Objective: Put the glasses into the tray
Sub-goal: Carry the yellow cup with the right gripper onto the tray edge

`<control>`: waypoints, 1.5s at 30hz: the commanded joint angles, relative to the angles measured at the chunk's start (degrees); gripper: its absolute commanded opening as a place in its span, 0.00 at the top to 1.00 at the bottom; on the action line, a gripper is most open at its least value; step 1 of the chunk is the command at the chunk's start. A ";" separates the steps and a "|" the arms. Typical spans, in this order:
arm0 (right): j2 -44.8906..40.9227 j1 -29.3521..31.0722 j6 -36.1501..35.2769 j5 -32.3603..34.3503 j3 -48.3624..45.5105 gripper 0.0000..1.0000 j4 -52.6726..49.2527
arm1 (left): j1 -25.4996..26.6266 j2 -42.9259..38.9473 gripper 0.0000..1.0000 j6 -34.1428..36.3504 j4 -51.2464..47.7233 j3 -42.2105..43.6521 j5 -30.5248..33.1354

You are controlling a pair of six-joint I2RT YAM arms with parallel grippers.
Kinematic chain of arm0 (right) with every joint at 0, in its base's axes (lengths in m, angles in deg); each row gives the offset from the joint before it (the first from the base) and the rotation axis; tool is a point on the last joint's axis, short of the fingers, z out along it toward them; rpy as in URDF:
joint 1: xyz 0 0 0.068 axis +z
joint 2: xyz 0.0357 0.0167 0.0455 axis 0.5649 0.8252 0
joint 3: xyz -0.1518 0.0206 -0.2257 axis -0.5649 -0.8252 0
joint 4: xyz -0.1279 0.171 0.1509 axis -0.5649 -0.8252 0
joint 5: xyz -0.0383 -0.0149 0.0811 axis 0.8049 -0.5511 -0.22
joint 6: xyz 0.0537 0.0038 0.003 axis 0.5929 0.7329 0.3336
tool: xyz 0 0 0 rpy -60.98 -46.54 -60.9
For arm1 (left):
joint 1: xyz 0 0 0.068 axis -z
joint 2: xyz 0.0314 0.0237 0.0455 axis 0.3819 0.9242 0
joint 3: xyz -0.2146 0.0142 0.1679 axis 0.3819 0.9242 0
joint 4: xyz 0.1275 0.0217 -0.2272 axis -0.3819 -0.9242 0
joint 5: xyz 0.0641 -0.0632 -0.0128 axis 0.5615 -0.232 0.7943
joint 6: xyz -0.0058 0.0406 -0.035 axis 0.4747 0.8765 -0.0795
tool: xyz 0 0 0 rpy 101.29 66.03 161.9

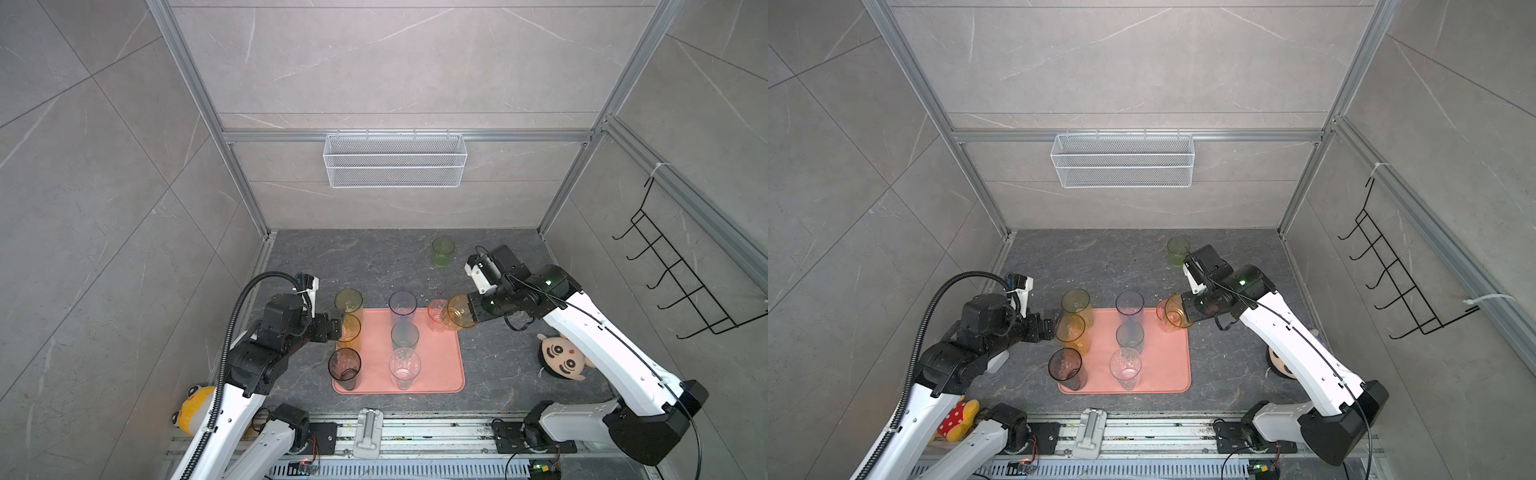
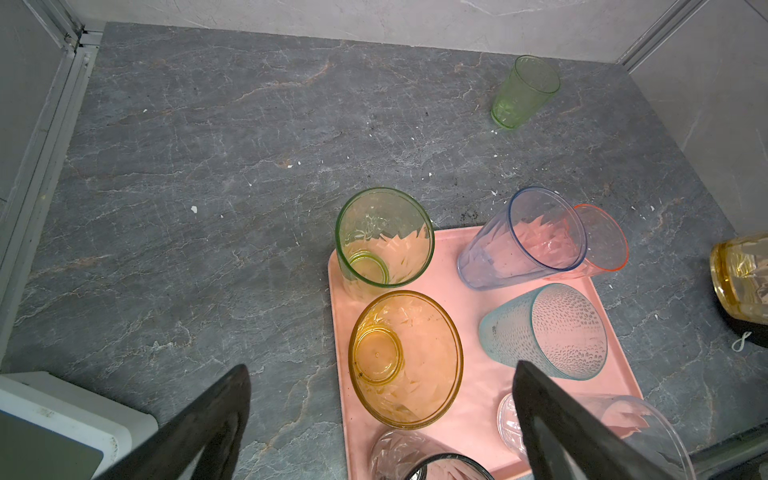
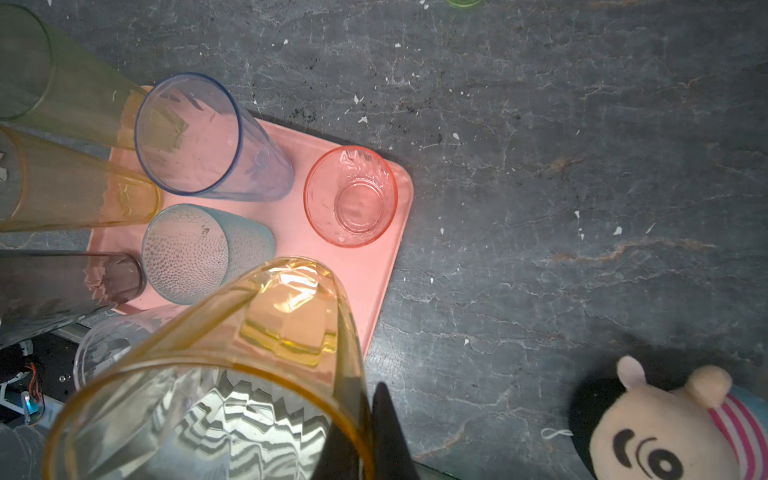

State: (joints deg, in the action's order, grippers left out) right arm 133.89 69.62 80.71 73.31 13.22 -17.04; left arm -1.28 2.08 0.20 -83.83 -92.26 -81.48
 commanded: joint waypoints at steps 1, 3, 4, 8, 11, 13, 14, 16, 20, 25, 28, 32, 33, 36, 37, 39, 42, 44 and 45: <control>-1.64 1.23 2.92 1.06 -2.87 1.00 -0.60 | -0.25 -0.85 0.02 1.15 2.20 0.23 -1.66; -2.04 2.14 4.14 1.31 -4.59 1.00 0.48 | -0.25 -0.80 0.02 1.32 2.22 0.20 -2.09; -2.19 2.54 4.65 1.43 -5.61 1.00 1.17 | -0.25 -0.89 0.02 1.34 2.39 0.18 -2.47; -2.75 3.95 6.85 1.95 -9.97 1.00 4.12 | -0.25 -1.24 0.02 1.81 3.70 0.52 -6.02; -2.69 4.28 7.94 2.73 -12.26 1.00 6.05 | -0.25 -1.25 0.02 1.90 4.00 0.68 -6.72; -2.44 4.42 8.39 3.16 -13.68 1.00 7.46 | -0.25 -0.93 0.02 2.06 4.02 0.56 -7.14; -2.13 4.42 8.62 3.40 -14.44 1.00 8.21 | -0.25 -0.83 0.02 2.10 4.02 0.52 -7.45; -1.67 4.50 8.94 3.38 -15.75 1.00 9.70 | -0.25 -0.61 0.02 2.09 4.02 0.50 -7.76; -0.37 4.51 9.47 2.91 -18.11 1.00 12.48 | -0.23 -0.69 0.02 2.13 4.11 0.61 -8.33; 0.73 4.59 9.82 2.84 -20.24 1.00 14.86 | -0.25 -0.26 0.02 2.07 4.59 0.77 -9.42; 1.57 4.59 10.04 2.93 -21.41 1.00 15.97 | -0.25 0.31 0.02 2.07 4.64 0.73 -10.24; 2.77 4.68 10.16 2.58 -22.86 1.00 17.93 | -0.25 0.70 0.02 2.11 4.73 0.66 -10.72; 2.90 4.66 10.23 2.58 -23.25 1.00 18.42 | -0.25 0.72 0.02 2.16 4.73 0.67 -10.81; 3.82 4.73 10.23 2.94 -24.23 1.00 19.81 | -0.25 1.08 0.02 2.23 4.73 0.58 -10.99; 4.18 4.77 10.35 3.30 -24.41 1.00 20.01 | -0.25 1.13 0.02 2.18 4.72 0.57 -11.14; 4.88 4.77 10.55 3.38 -24.70 1.00 20.48 | -0.25 1.23 0.02 2.19 4.70 0.60 -11.19; 5.36 4.77 10.88 3.12 -25.32 1.00 21.64 | -0.25 1.45 0.02 2.23 4.73 0.57 -11.48; 5.61 4.77 10.91 3.02 -25.43 1.00 22.01 | -0.25 1.59 0.02 2.24 4.81 0.59 -11.69; 5.79 4.77 10.93 3.02 -25.43 1.00 22.20 | -0.25 1.69 0.02 2.21 4.81 0.50 -11.63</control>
State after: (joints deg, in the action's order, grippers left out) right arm 139.08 74.03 90.48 75.83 -11.77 3.42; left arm -1.28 3.61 1.29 -80.94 -91.45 -91.78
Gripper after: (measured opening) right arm 0.072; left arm 0.983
